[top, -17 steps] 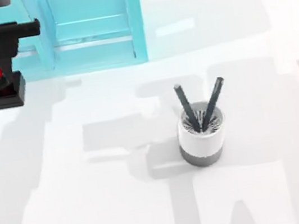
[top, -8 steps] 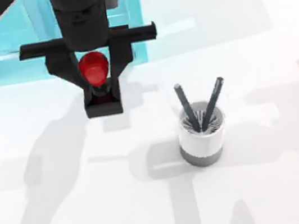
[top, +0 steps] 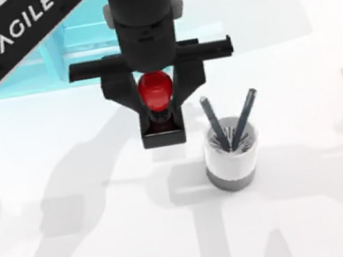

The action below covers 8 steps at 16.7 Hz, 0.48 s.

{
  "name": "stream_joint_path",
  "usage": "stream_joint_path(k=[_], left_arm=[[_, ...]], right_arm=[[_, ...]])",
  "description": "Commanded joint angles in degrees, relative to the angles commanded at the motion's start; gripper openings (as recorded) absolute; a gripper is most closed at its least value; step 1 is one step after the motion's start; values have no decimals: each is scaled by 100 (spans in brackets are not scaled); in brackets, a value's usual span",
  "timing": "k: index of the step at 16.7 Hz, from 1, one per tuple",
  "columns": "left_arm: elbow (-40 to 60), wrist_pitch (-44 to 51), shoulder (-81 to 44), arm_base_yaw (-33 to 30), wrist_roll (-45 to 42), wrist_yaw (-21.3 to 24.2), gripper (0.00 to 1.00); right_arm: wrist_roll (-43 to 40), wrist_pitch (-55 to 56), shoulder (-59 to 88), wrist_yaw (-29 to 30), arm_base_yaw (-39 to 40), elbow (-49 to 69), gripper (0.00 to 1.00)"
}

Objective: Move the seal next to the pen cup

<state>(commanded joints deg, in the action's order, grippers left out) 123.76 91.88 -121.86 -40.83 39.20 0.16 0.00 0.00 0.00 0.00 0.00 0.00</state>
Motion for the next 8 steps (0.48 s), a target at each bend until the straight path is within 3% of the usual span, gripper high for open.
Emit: stream_joint_path(k=[8], left_arm=[[-519, -410, 109, 4, -3, -1, 0]], right_arm=[[0, 0, 0, 0, 0, 0, 100]])
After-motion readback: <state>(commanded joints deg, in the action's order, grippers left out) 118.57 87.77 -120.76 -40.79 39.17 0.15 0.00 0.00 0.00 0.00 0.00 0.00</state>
